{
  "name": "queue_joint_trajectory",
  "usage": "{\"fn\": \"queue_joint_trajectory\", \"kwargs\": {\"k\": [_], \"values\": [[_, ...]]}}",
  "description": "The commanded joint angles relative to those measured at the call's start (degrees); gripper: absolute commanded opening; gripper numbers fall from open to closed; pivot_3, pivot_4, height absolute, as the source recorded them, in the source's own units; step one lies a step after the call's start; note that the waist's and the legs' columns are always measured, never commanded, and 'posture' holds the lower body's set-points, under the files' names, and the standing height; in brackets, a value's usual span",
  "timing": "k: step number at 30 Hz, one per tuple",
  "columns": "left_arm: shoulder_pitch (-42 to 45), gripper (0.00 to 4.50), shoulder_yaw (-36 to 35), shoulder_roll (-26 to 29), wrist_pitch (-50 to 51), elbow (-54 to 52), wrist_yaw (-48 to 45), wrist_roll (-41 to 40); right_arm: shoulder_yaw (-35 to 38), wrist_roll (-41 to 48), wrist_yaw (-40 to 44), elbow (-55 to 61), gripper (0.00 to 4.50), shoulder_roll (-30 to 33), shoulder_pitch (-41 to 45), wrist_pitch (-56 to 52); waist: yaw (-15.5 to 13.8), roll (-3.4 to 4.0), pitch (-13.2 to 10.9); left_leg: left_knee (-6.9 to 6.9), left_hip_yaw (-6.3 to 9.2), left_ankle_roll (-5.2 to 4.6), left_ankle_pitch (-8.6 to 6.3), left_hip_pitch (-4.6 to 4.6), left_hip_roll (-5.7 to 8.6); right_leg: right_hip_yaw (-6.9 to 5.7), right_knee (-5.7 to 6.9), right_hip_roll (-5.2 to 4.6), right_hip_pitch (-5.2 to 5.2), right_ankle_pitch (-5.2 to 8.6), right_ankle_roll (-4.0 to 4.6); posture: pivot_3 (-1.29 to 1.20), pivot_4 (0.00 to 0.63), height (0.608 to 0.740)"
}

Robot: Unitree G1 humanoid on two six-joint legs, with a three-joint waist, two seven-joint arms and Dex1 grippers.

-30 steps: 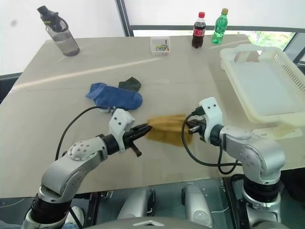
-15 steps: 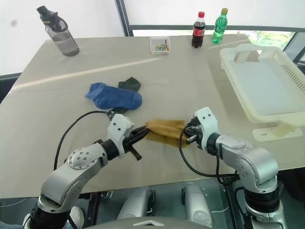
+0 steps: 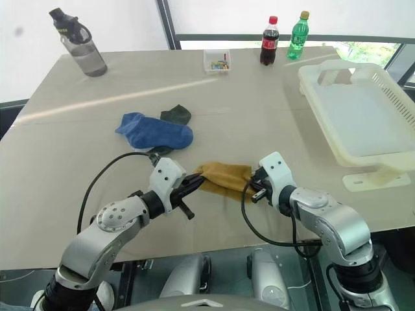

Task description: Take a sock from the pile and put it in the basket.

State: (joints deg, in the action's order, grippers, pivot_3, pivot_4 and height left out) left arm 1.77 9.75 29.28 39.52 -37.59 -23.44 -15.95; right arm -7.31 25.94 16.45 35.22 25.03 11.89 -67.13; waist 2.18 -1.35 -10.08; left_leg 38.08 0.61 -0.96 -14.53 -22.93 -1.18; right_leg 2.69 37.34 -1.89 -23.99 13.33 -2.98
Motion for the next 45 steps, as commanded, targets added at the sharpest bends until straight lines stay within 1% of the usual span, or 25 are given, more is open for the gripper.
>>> {"fn": "queue_joint_trajectory", "kwargs": {"k": [1, 2, 4, 5, 6, 7, 8, 9, 16, 19, 22, 25, 33, 42, 45], "values": [[-0.61, 0.0, 0.21, 0.26, -0.75, -0.7, 0.51, 1.75, -1.17, -1.87, 0.34, -1.62, 0.2, 1.31, -1.28, 1.83, 0.0, 0.0, 0.0, 0.0, 0.0, 0.0, 0.0, 0.02, 0.0, 0.0, 0.0, 0.01, 0.02, 0.01, 0.0, 0.0, 0.15, 0.74], [-0.65, 0.0, 0.14, 0.12, -0.68, -0.75, 0.52, 1.82, -1.32, -1.99, 0.52, -1.85, 0.2, 1.35, -1.46, 2.28, 0.0, -0.01, 0.0, 0.0, 0.0, 0.0, 0.0, 0.03, -0.02, 0.0, 0.0, 0.01, 0.02, 0.05, 0.08, 0.0, 0.15, 0.74], [-0.73, 0.0, 0.07, -0.01, -0.53, -0.83, 0.5, 1.99, -2.06, -1.79, 1.61, -1.79, 0.81, 1.9, -1.83, 2.9, -0.02, -0.01, 0.01, 0.01, 0.0, 0.0, 0.0, 0.03, -0.03, 0.0, 0.0, 0.01, 0.03, 0.11, 0.16, 0.0, 0.15, 0.74], [-0.82, 0.0, 0.02, 0.01, -0.49, -0.9, 0.41, 2.04, -2.05, -1.84, 1.55, -1.61, 0.94, 1.79, -2.06, 3.09, -0.04, -0.01, 0.01, 0.01, 0.0, 0.0, 0.0, 0.03, -0.03, 0.0, 0.0, 0.0, 0.03, 0.11, 0.17, 0.0, 0.15, 0.74], [-0.87, 0.0, -0.01, 0.03, -0.45, -0.95, 0.35, 2.07, -1.95, -1.87, 1.44, -1.44, 1.33, 1.68, -2.17, 3.15, -0.03, -0.01, 0.01, 0.01, 0.0, 0.0, 0.0, 0.03, -0.03, 0.0, 0.0, 0.0, 0.03, 0.1, 0.16, 0.0, 0.15, 0.74], [-0.92, 0.0, -0.04, 0.07, -0.44, -1.0, 0.25, 2.1, -1.61, -1.68, 1.48, -1.13, 1.57, 1.57, -2.26, 3.2, -0.03, -0.01, 0.01, 0.01, 0.0, 0.0, 0.0, 0.03, -0.03, 0.0, 0.0, 0.0, 0.03, 0.1, 0.16, 0.0, 0.15, 0.74], [-0.93, 0.0, -0.05, 0.1, -0.42, -1.03, 0.19, 2.12, -1.05, -1.4, 1.48, -0.86, 2.1, 1.3, -2.3, 3.24, -0.03, -0.01, 0.01, 0.0, 0.0, 0.0, 0.0, 0.03, -0.03, 0.0, 0.0, 0.0, 0.03, 0.09, 0.16, 0.0, 0.15, 0.74], [-0.92, 0.0, -0.06, 0.12, -0.42, -1.04, 0.14, 2.13, -0.22, -0.96, 1.4, -0.64, 2.33, 0.85, -2.27, 3.0, -0.03, -0.01, 0.01, 0.0, 0.01, 0.0, 0.0, 0.03, -0.03, 0.0, 0.0, 0.0, 0.03, 0.08, 0.14, 0.0, 0.15, 0.74], [-0.77, 0.0, -0.06, 0.17, -0.71, -0.65, -0.48, 2.26, 11.59, 8.45, 2.1, 2.12, 2.33, -5.27, -0.91, -0.15, -0.11, 0.0, 0.0, 0.01, 0.02, 0.0, 0.0, 0.01, -0.05, 0.0, 0.01, 0.0, 0.03, -0.01, 0.0, 0.0, 0.15, 0.74], [-0.85, 0.0, -0.07, 0.16, -0.71, -0.61, -0.68, 2.25, 14.67, 11.02, 2.35, 3.15, 2.33, -5.97, -0.69, 0.1, -0.12, 0.0, 0.0, 0.0, 0.02, 0.0, 0.0, 0.0, -0.05, 0.0, 0.0, 0.0, 0.03, -0.05, 0.06, 0.0, 0.15, 0.74], [-0.98, 0.0, -0.08, 0.08, -0.79, -0.49, -0.9, 2.4, 16.27, 13.58, 2.96, 4.05, 2.33, -6.02, -0.86, 0.77, -0.11, 0.0, 0.0, 0.0, 0.01, 0.0, 0.0, -0.01, -0.04, 0.0, 0.0, 0.0, 0.02, -0.08, 0.12, 0.0, 0.15, 0.74], [-1.05, 0.0, -0.02, 0.07, -0.93, -0.24, -1.18, 2.48, 15.3, 15.25, 3.83, 5.19, 2.33, -4.75, -2.03, 0.35, -0.08, 0.0, 0.0, 0.0, 0.01, 0.0, 0.0, 0.0, -0.04, -0.01, 0.01, 0.0, 0.02, -0.08, 0.11, 0.0, 0.15, 0.74], [-1.19, 0.0, 0.27, 0.14, -1.42, 0.6, -2.27, 2.47, 9.14, 13.75, 3.48, 5.02, 2.33, -2.35, -3.88, 1.73, -0.07, 0.0, 0.0, 0.0, -0.01, 0.0, 0.0, 0.01, -0.04, 0.01, 0.01, 0.0, 0.03, -0.04, 0.06, 0.0, 0.15, 0.74], [-1.2, 0.0, 0.49, 0.08, -2.13, 1.54, -3.39, 2.76, 6.02, 13.55, 3.12, 4.19, 2.33, -3.1, -2.83, 3.34, -0.11, 0.0, 0.0, 0.01, 0.0, 0.0, 0.0, 0.01, -0.04, 0.0, 0.0, 0.0, 0.03, -0.01, 0.01, 0.0, 0.15, 0.74], [-1.23, 0.0, 0.56, 0.07, -2.28, 1.65, -3.5, 2.83, 3.52, 12.05, 2.21, 2.36, 2.33, -3.06, -2.82, 2.65, -0.1, 0.0, 0.0, 0.01, 0.01, 0.0, 0.0, 0.01, -0.05, -0.01, 0.01, 0.0, 0.02, -0.01, 0.02, 0.0, 0.15, 0.74]]}}
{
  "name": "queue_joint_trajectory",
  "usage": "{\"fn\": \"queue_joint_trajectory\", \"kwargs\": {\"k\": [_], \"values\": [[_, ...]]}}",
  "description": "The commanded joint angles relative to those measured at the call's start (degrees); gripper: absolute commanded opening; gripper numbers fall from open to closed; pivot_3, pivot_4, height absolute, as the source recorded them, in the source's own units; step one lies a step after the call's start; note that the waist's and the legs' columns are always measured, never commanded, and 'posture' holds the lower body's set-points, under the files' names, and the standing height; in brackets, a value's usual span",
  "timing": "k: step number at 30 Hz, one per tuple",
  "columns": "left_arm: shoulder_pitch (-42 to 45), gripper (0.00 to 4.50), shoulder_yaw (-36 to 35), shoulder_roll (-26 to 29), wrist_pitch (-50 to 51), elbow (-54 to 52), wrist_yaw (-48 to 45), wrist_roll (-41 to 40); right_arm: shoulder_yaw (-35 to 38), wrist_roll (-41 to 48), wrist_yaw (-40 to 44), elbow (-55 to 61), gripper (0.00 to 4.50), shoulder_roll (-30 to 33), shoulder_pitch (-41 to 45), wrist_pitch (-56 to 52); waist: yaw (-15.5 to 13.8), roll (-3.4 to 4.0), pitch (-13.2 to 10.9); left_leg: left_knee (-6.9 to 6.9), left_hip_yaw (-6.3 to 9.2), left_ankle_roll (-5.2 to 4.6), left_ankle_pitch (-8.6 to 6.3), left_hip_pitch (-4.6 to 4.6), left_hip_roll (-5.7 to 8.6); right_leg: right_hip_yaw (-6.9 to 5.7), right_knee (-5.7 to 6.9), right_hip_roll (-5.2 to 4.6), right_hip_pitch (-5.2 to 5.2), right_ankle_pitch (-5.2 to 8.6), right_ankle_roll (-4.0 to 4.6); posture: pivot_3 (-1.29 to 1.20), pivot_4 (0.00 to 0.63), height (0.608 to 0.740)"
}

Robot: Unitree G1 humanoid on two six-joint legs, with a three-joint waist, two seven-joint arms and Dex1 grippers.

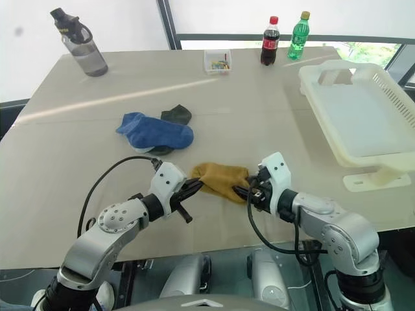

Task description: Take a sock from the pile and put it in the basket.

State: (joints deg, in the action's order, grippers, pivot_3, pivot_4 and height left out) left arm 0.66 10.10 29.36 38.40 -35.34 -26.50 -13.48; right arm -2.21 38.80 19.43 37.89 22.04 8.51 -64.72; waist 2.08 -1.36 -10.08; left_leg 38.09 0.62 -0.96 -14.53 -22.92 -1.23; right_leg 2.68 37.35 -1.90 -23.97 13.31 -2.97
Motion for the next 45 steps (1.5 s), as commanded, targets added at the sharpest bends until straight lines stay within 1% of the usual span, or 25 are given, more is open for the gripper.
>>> {"fn": "queue_joint_trajectory", "kwargs": {"k": [1, 5, 7, 12, 16, 19, 22, 24, 25, 27, 28, 30, 31, 32, 34, 36, 39, 40, 42, 45], "values": [[-0.15, 0.0, 0.21, -0.01, -1.17, -0.59, -0.47, 0.36, -1.95, -0.83, -0.88, -0.73, 2.33, -0.2, 0.45, -0.12, 0.01, 0.0, 0.0, 0.0, 0.0, 0.0, 0.0, 0.0, 0.0, 0.0, 0.0, 0.0, 0.0, 0.0, 0.0, 0.0, 0.15, 0.74], [-0.34, 0.0, 0.1, -0.01, -1.03, -0.65, -0.59, 0.26, -3.26, -0.64, -1.34, -2.13, 2.33, -0.25, -0.21, -1.44, 0.0, 0.0, 0.0, 0.0, -0.01, 0.0, 0.0, 0.0, 0.0, 0.0, 0.0, 0.0, 0.0, -0.06, 0.1, 0.0, 0.15, 0.74], [-0.36, 0.0, 0.08, 0.01, -1.03, -0.66, -0.7, 0.32, -2.89, -1.26, -3.26, -3.35, 2.33, -0.92, -0.41, -2.93, 0.0, 0.0, 0.01, 0.0, -0.01, 0.0, 0.0, 0.0, 0.0, 0.0, 0.0, 0.0, 0.0, -0.06, 0.1, 0.0, 0.15, 0.74], [-0.29, 0.0, -0.05, -0.04, -1.07, -0.57, -0.98, 0.51, -1.79, -1.58, -4.23, -3.92, 2.33, -1.32, 0.23, -3.3, 0.0, -0.01, 0.02, 0.01, -0.01, 0.0, 0.0, 0.04, 0.0, 0.0, 0.01, 0.0, 0.02, -0.03, 0.06, 0.0, 0.15, 0.74], [0.35, 0.0, -0.16, 0.12, -1.58, 0.16, -1.31, 0.88, -3.21, -2.96, -4.79, -4.7, 2.33, 0.26, 0.42, -4.89, 0.01, -0.01, 0.03, 0.01, 0.0, 0.0, 0.0, 0.04, 0.0, 0.0, 0.02, 0.0, 0.03, 0.0, 0.01, 0.0, 0.15, 0.74], [1.28, 0.0, -1.64, 0.55, -1.59, 1.37, -1.36, 0.88, -4.79, -4.06, -4.84, -5.39, 2.33, 1.49, 0.52, -5.21, -0.1, -0.04, 0.07, 0.02, 0.0, 0.0, 0.0, 0.07, 0.01, -0.01, 0.02, 0.0, 0.06, -0.02, 0.05, 0.0, 0.15, 0.74], [1.74, 0.0, -3.51, 0.94, -0.4, 1.33, -3.33, -1.76, -5.46, -4.7, -4.46, -6.06, 2.33, 2.01, 0.87, -4.74, -0.09, -0.07, 0.09, 0.05, 0.02, 0.0, 0.0, 0.1, 0.01, -0.03, 0.02, 0.0, 0.12, 0.11, 0.15, 0.0, 0.15, 0.74], [2.24, 0.0, -4.54, 0.0, -1.09, 1.48, -1.91, -1.27, -5.6, -4.83, -4.31, -6.18, 2.33, 2.02, 0.92, -4.61, -0.09, -0.08, 0.11, 0.06, 0.02, 0.0, 0.0, 0.14, -0.02, -0.02, 0.01, -0.01, 0.16, 0.12, 0.16, 0.0, 0.15, 0.74], [2.56, 0.61, -5.13, -0.85, -0.45, 1.64, -1.07, -1.65, -5.63, -4.86, -4.27, -6.26, 2.39, 1.95, 0.95, -4.55, -0.1, -0.09, 0.12, 0.07, 0.02, 0.0, 0.0, 0.14, -0.03, -0.02, 0.01, -0.01, 0.17, 0.12, 0.16, 0.0, 0.15, 0.74], [2.77, 1.14, -5.3, -1.21, -0.04, 1.33, -1.88, -2.95, -5.66, -4.9, -4.23, -6.3, 2.39, 1.81, 0.96, -4.54, -0.14, -0.16, 0.16, 0.1, 0.04, 0.0, 0.0, 0.15, -0.04, -0.03, 0.02, -0.02, 0.19, 0.12, 0.16, 0.0, 0.15, 0.74], [2.73, 1.69, -5.03, -1.16, -0.14, 1.05, -2.04, -2.82, -5.69, -4.86, -4.2, -6.19, 2.39, 1.79, 0.86, -4.54, -0.14, -0.18, 0.18, 0.11, 0.04, 0.0, 0.0, 0.15, -0.04, -0.03, 0.02, -0.02, 0.2, 0.12, 0.16, 0.0, 0.15, 0.74], [2.8, 2.58, -4.6, -1.11, -0.53, 0.88, -1.64, -2.08, -5.66, -4.78, -4.12, -6.19, 2.39, 1.81, 0.79, -4.47, -0.12, -0.18, 0.19, 0.12, 0.03, 0.0, 0.0, 0.17, -0.03, -0.03, 0.03, -0.01, 0.21, 0.12, 0.16, 0.0, 0.15, 0.74], [2.79, 3.18, -4.67, -1.16, -0.84, 0.9, -1.34, -1.75, -5.6, -4.73, -4.11, -6.17, 2.39, 1.82, 0.73, -4.43, -0.11, -0.18, 0.19, 0.11, 0.03, 0.0, 0.0, 0.17, -0.03, -0.03, 0.02, -0.01, 0.21, 0.12, 0.16, 0.0, 0.15, 0.74], [2.84, 3.67, -4.93, -1.19, -1.09, 1.05, -1.28, -1.74, -5.55, -4.71, -4.08, -6.27, 2.39, 1.83, 0.76, -4.36, -0.11, -0.18, 0.19, 0.11, 0.04, 0.0, 0.0, 0.17, -0.03, -0.03, 0.02, -0.01, 0.21, 0.12, 0.16, 0.0, 0.15, 0.74], [2.83, 4.44, -6.69, -1.64, -0.67, 1.31, -1.44, -3.29, -5.49, -4.73, -4.1, -6.32, 2.39, 1.82, 0.74, -4.22, -0.11, -0.18, 0.19, 0.12, 0.04, 0.0, 0.0, 0.17, -0.03, -0.03, 0.03, -0.01, 0.21, 0.12, 0.16, 0.0, 0.15, 0.74], [3.25, 4.49, -8.2, -1.76, 0.3, 2.13, -1.6, -4.47, -5.48, -4.75, -4.08, -6.56, 2.39, 1.75, 0.92, -4.08, -0.11, -0.19, 0.2, 0.12, 0.04, 0.0, 0.0, 0.17, -0.04, -0.03, 0.03, -0.01, 0.21, 0.12, 0.16, 0.0, 0.15, 0.74], [4.28, 4.49, -9.09, -1.3, 1.53, 4.87, -0.56, -3.48, -5.55, -4.77, -4.1, -6.73, 2.39, 1.61, 1.11, -3.93, -0.13, -0.19, 0.21, 0.12, 0.04, 0.0, 0.0, 0.18, -0.03, -0.03, 0.04, -0.01, 0.21, 0.13, 0.16, 0.0, 0.15, 0.74], [4.67, 4.49, -9.67, -2.08, 3.05, 5.58, 0.25, -4.12, -5.57, -4.79, -4.12, -6.77, 2.39, 1.57, 1.15, -3.86, -0.12, -0.19, 0.21, 0.12, 0.05, 0.0, 0.0, 0.19, -0.02, -0.04, 0.05, -0.01, 0.22, 0.13, 0.15, 0.0, 0.15, 0.74], [5.13, 4.49, -10.75, -3.8, 7.14, 6.09, 1.62, -6.23, -5.56, -4.84, -4.16, -6.91, 2.39, 1.51, 1.26, -3.75, -0.07, -0.2, 0.21, 0.13, 0.04, 0.0, 0.0, 0.19, -0.01, -0.04, 0.04, 0.0, 0.22, 0.13, 0.13, 0.0, 0.15, 0.74], [4.91, 4.49, -13.77, -7.13, 16.85, 4.32, 2.7, -12.85, -5.32, -4.77, -4.2, -6.87, 2.39, 1.49, 1.23, -3.72, -0.06, -0.23, 0.23, 0.13, 0.06, 0.0, 0.0, 0.17, -0.03, -0.04, 0.04, -0.01, 0.22, 0.02, -0.06, 0.0, 0.15, 0.74]]}}
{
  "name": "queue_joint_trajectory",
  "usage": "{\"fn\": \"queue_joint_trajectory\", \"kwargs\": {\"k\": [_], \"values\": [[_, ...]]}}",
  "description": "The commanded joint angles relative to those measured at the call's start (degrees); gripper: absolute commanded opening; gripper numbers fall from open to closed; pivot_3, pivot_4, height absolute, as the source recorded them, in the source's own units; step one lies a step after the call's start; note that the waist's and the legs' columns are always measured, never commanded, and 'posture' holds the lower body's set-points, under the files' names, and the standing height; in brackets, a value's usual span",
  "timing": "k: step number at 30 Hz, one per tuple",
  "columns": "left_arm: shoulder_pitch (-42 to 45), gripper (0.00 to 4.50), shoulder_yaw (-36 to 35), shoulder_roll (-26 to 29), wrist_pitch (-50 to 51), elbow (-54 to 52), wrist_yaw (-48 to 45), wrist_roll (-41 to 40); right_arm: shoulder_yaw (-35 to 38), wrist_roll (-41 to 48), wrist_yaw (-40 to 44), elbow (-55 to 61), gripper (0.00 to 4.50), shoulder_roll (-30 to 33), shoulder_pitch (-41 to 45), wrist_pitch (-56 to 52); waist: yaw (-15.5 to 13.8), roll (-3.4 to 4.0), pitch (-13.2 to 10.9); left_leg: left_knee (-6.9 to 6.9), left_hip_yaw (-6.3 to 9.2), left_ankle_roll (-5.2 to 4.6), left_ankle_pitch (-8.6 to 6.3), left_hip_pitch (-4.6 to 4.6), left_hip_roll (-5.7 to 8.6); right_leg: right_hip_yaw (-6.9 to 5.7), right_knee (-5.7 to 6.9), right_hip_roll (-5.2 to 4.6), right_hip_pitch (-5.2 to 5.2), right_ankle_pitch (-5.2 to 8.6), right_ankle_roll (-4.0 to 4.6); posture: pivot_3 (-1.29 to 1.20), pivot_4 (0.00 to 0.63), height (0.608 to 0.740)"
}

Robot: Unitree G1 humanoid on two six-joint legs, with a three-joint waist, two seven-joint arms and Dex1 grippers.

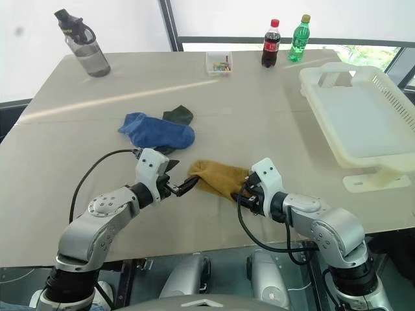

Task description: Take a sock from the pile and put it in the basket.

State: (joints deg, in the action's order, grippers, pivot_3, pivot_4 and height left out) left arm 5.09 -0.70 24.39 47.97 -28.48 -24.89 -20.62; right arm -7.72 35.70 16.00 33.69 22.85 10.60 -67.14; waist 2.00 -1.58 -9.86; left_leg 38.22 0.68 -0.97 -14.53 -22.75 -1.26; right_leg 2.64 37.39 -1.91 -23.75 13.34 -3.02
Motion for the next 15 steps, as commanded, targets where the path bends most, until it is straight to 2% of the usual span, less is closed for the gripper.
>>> {"fn": "queue_joint_trajectory", "kwargs": {"k": [1, 3, 8, 10, 15], "values": [[0.55, 4.49, -4.48, -3.29, 10.17, -2.86, 1.65, -7.8, 0.24, -1.67, -0.75, -2.69, 2.39, 0.7, -0.87, -1.28, 0.01, -0.01, 0.01, 0.0, 0.01, 0.0, 0.0, 0.0, -0.01, 0.01, 0.0, 0.0, 0.0, -0.01, -0.01, 0.0, 0.15, 0.74], [0.92, 4.49, -7.0, -4.92, 14.63, -2.92, 2.51, -10.99, 0.24, -1.69, -0.73, -2.76, 2.39, 0.72, -0.87, -1.21, 0.0, -0.02, 0.05, 0.0, 0.06, 0.0, 0.0, 0.02, 0.0, -0.03, 0.02, 0.0, 0.02, 0.0, -0.01, 0.0, 0.15, 0.74], [4.81, 4.49, -20.27, -14.38, 29.63, 0.73, 7.33, -22.54, 0.03, -1.57, -0.75, -2.67, 2.39, 0.46, -0.89, -1.09, 0.0, -0.14, 0.19, 0.06, 0.24, 0.0, 0.0, 0.1, 0.04, -0.09, 0.0, 0.0, 0.17, 0.0, -0.03, 0.0, 0.15, 0.74], [5.28, 4.49, -24.36, -14.23, 33.05, 1.5, 5.12, -28.01, 0.16, -1.6, -0.58, -2.77, 2.39, 0.68, -0.78, -0.99, 0.02, -0.15, 0.21, 0.06, 0.4, 0.0, 0.0, 0.1, 0.08, -0.12, 0.0, 0.0, 0.17, 0.01, -0.03, 0.0, 0.15, 0.74], [2.94, 4.49, -30.61, -9.21, 37.51, 2.17, -1.31, -41.13, 0.14, -1.8, -0.5, -3.23, 2.39, 0.59, -0.34, -0.72, 0.19, -0.14, 0.2, 0.05, 0.55, 0.0, 0.0, 0.07, 0.09, -0.18, -0.01, 0.01, 0.16, 0.02, 0.0, 0.0, 0.15, 0.74]]}}
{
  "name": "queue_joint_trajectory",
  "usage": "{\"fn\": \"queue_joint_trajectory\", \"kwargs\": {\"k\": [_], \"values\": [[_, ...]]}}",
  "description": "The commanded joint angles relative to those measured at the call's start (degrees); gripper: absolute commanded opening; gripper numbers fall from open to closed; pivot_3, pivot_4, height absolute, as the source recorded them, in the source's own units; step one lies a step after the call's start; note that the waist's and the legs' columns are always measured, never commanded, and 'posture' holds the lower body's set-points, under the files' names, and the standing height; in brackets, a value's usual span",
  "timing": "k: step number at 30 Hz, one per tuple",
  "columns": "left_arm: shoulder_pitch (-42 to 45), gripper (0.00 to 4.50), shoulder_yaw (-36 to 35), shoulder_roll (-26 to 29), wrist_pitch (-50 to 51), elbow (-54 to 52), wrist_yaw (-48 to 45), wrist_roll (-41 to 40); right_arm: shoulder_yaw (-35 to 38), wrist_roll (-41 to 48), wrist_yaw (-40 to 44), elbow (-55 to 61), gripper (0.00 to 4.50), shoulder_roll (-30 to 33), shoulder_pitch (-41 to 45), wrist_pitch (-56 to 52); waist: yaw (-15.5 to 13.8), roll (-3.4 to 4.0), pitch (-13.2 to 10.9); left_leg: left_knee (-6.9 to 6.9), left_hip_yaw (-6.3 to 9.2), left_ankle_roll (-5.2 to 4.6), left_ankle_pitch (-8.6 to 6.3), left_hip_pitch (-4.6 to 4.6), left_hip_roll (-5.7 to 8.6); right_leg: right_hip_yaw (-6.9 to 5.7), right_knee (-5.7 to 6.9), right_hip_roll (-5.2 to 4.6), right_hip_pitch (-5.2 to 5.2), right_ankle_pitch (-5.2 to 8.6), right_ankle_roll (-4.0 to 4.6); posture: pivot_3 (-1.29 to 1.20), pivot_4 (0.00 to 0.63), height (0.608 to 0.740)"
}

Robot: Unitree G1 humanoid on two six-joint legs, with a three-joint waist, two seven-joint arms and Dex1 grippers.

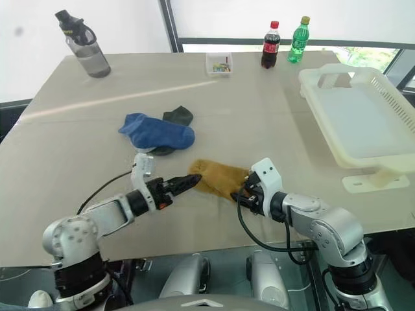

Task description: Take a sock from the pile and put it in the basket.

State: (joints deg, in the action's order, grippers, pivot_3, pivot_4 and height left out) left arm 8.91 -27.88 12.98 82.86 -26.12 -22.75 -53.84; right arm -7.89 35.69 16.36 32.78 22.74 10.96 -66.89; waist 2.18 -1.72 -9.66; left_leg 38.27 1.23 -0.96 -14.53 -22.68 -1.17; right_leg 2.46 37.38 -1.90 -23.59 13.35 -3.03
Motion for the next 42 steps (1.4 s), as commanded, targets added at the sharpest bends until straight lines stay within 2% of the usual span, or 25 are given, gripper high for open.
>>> {"fn": "queue_joint_trajectory", "kwargs": {"k": [1, 3, 8, 13, 21, 27, 36, 39, 42], "values": [[-1.18, 4.49, -4.11, 2.98, 3.03, 0.38, -3.91, -9.81, 0.22, -1.85, -0.94, -2.37, 2.39, 0.59, -0.65, -0.91, -0.03, 0.0, 0.0, 0.0, 0.02, 0.0, 0.0, 0.0, -0.02, -0.01, 0.0, -0.01, 0.0, 0.07, 0.13, 0.0, 0.15, 0.74], [-1.01, 4.49, -4.64, 3.43, 2.36, 1.92, -3.07, -11.24, 0.1, -1.93, -1.03, -2.46, 2.39, 0.37, -0.66, -0.79, -0.13, 0.0, 0.01, 0.01, 0.08, 0.0, 0.0, 0.0, -0.05, -0.04, 0.01, -0.04, 0.01, 0.12, 0.22, 0.0, 0.15, 0.74], [2.89, 4.49, -6.95, -1.51, 2.38, 9.3, 8.81, -9.85, 0.25, -2.31, -1.07, -2.5, 2.39, 0.26, -0.56, -0.74, -0.26, -0.05, 0.04, 0.03, 0.11, 0.01, 0.0, 0.02, -0.02, -0.05, 0.0, -0.07, 0.04, 0.12, 0.22, 0.0, 0.15, 0.74], [3.07, 4.49, -4.52, -1.99, 5.53, 9.77, 14.14, -9.38, 0.67, -2.48, -1.15, -2.35, 2.39, 0.38, -0.69, -0.8, -0.22, -0.05, 0.07, 0.0, 0.12, 0.01, 0.0, -0.01, 0.05, -0.04, 0.0, -0.07, 0.02, 0.0, 0.41, 0.0, 0.15, 0.74], [5.58, 4.49, 2.56, -3.09, 2.88, 13.05, 17.93, -4.58, 0.51, -3.02, -1.39, -2.54, 2.39, -0.52, -0.22, -0.73, -0.85, 0.22, 0.77, 0.0, 0.13, 0.01, 0.0, 0.08, 0.15, -0.05, -0.01, -0.11, 0.07, 0.12, 0.24, 0.0, 0.15, 0.74], [9.45, 4.49, 9.3, -2.82, 0.95, 16.2, 16.17, -1.29, 0.19, -3.43, -1.25, -2.71, 2.39, -0.86, 0.05, -0.62, -1.52, 0.44, 1.05, 0.0, 0.13, 0.01, 0.0, 0.15, 0.22, -0.03, -0.05, -0.12, 0.1, 0.13, 0.22, 0.0, 0.15, 0.74], [12.89, 4.49, 23.48, 1.77, -11.43, 18.04, 6.64, 7.63, 0.46, -3.99, -1.32, -2.9, 2.39, -1.55, 0.28, -0.56, -1.51, 0.51, 1.08, -0.03, 0.15, 0.01, 0.0, 0.09, 0.23, -0.04, -0.14, -0.13, 0.09, 0.13, 0.23, 0.0, 0.15, 0.74], [13.54, 4.49, 24.06, 2.42, -14.66, 17.19, 1.93, 7.08, 0.51, -4.1, -1.22, -3.08, 2.39, -1.57, 0.71, -0.5, -1.52, 0.51, 1.08, -0.05, 0.18, 0.01, 0.0, 0.06, 0.19, -0.07, -0.19, -0.14, 0.09, 0.13, 0.22, 0.0, 0.15, 0.74], [14.82, 4.49, 19.99, 2.1, -16.18, 17.25, -2.4, 2.83, 0.57, -4.26, -0.91, -3.51, 2.39, -1.39, 1.14, -0.3, -1.41, 0.52, 0.95, -0.06, 0.2, 0.01, 0.0, -0.09, 0.16, -0.11, -0.3, -0.14, 0.05, 0.13, 0.22, 0.0, 0.15, 0.74]]}}
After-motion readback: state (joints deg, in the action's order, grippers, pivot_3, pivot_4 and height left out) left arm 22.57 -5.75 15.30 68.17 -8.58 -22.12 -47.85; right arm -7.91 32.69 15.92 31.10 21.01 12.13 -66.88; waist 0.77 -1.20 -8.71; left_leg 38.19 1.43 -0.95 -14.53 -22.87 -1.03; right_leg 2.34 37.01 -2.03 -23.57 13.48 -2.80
